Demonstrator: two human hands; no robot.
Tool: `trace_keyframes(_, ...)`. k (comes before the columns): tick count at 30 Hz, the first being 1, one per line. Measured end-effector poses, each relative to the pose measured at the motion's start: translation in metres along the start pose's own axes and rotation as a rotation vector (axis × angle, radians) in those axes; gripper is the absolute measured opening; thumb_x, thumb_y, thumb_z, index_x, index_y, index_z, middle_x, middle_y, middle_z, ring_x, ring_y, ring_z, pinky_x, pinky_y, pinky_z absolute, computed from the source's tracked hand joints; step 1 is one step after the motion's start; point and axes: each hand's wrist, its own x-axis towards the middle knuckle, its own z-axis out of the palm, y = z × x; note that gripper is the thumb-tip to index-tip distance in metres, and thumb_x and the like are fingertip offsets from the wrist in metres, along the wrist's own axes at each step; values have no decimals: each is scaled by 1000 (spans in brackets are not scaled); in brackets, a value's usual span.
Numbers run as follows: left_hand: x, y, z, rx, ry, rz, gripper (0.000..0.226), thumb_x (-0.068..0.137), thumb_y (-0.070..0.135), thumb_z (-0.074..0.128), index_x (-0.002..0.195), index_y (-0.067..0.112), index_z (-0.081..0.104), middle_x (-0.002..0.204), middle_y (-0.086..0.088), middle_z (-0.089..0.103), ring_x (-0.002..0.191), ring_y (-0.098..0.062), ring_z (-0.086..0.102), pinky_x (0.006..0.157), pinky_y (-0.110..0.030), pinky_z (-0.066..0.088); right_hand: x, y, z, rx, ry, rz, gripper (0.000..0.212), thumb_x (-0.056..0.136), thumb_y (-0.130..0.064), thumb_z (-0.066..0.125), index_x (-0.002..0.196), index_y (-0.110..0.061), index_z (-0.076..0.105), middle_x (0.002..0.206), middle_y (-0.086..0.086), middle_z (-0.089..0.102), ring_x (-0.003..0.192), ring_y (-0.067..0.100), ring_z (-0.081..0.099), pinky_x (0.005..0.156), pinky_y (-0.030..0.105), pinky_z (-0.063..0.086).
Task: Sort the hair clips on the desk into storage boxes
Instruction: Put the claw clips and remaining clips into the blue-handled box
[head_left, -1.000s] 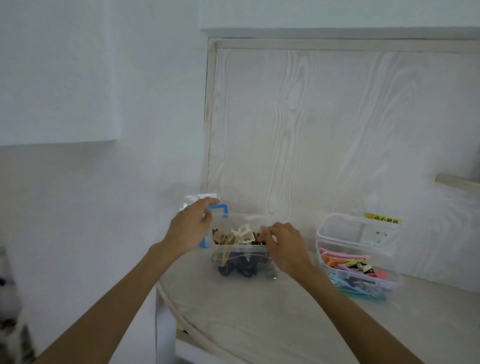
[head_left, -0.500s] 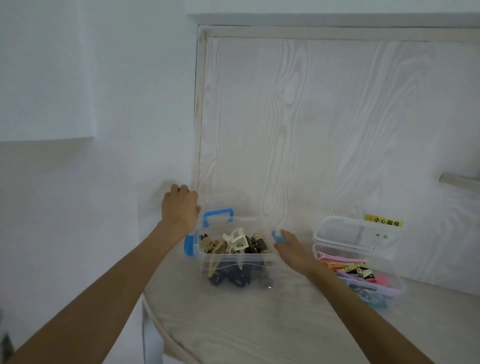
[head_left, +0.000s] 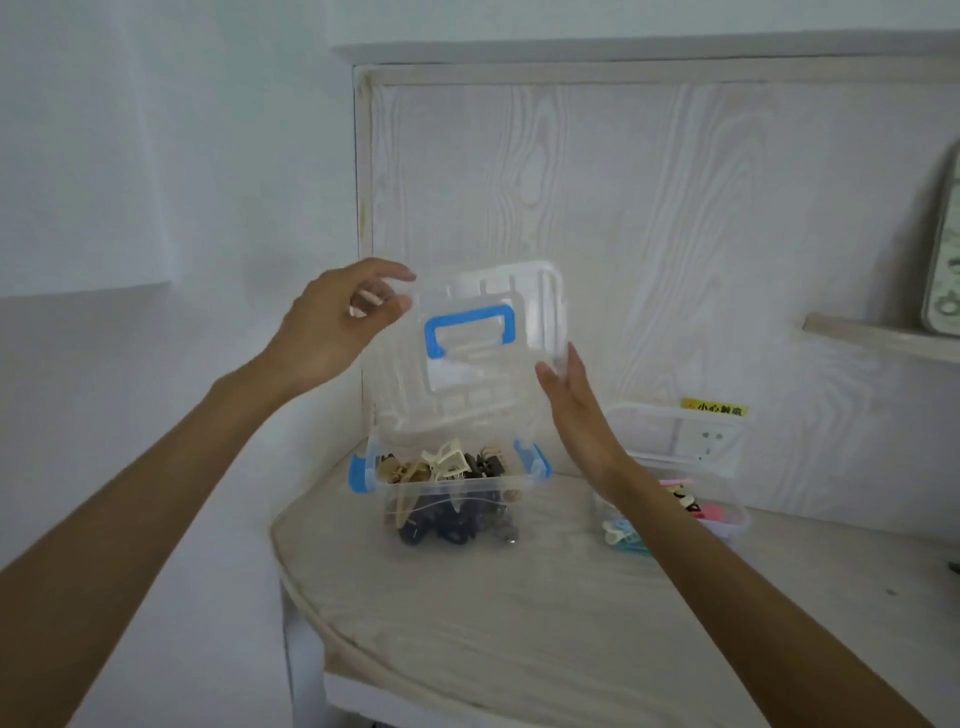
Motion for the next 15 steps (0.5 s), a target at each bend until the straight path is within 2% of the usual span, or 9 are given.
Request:
trace_keyframes(1, 2, 0, 1, -89, -34, -58, 22, 91, 25, 56, 113, 28, 60, 85, 9, 55, 74, -7, 54, 69, -21, 52, 0, -3, 1, 11, 29, -13, 56, 99, -34, 34, 148, -24, 10, 147, 1, 34, 130, 15, 37, 101, 21, 22)
trace_keyframes(3, 2, -6, 7, -292, 30, -242, 31, 91, 21, 58, 121, 23, 55, 85, 3, 54, 70, -7, 53, 60, -17, 56, -1, -6, 9, 27, 124, -31, 46, 100, -23, 33, 145, -15, 25, 119, 7, 54, 95, 16, 57, 89, 22, 38)
trace_keyframes(5, -5, -15, 19, -507, 166, -522, 45, 89, 22, 62, 130, 14, 45, 96, -4, 58, 76, -11, 56, 68, -23, 58, 0, -2, 21, 82, 186, 40, 41, 99, -17, 34, 140, -9, 35, 106, 10, 58, 70, 13, 59, 77, 27, 47)
trace_keyframes(6, -12, -20, 28, -532, 200, -651, 54, 89, 25, 62, 135, 9, 39, 107, -7, 58, 85, -14, 58, 78, -29, 56, 1, 3, 26, 119, 201, 114, 40, 99, -14, 35, 138, -9, 36, 110, 12, 59, 71, 15, 61, 79, 30, 49)
trace_keyframes(7, -21, -23, 37, -485, 193, -737, 59, 90, 27, 60, 138, 6, 34, 121, -9, 55, 96, -18, 58, 86, -32, 51, 3, 10, 31, 112, 212, 180, 40, 97, -13, 37, 138, -9, 38, 120, 14, 58, 82, 20, 63, 88, 33, 49)
trace_keyframes(9, -45, -27, 55, -333, 113, -809, 56, 94, 27, 52, 140, 2, 32, 132, -3, 46, 114, -20, 50, 89, -27, 39, 1, 20, 35, -130, 215, 246, 41, 95, -14, 40, 136, -10, 43, 135, 12, 51, 116, 29, 53, 107, 37, 36)
trace_keyframes(11, -64, -34, 65, -279, 41, -842, 50, 97, 21, 46, 141, 2, 30, 142, -10, 41, 121, -24, 47, 88, -24, 34, -5, 29, 34, -422, 206, 228, 42, 93, -18, 41, 133, -9, 48, 135, 11, 53, 128, 29, 40, 109, 35, 27)
trace_keyframes(14, -75, -47, 66, -306, -41, -844, 20, 94, 8, 40, 113, 9, 47, 124, -10, 47, 89, -12, 50, 71, -19, 38, -11, 42, 29, -515, 104, 241, 33, 93, -22, 43, 117, -7, 60, 116, 13, 60, 117, 29, 48, 100, 33, 33)
trace_keyframes(15, -76, -49, 67, -313, -70, -834, 21, 94, 4, 38, 112, 10, 48, 117, -4, 43, 86, -8, 46, 65, -16, 37, -11, 45, 27, -476, 73, 241, 26, 93, -25, 43, 107, -13, 62, 103, 11, 59, 106, 25, 52, 93, 32, 36)
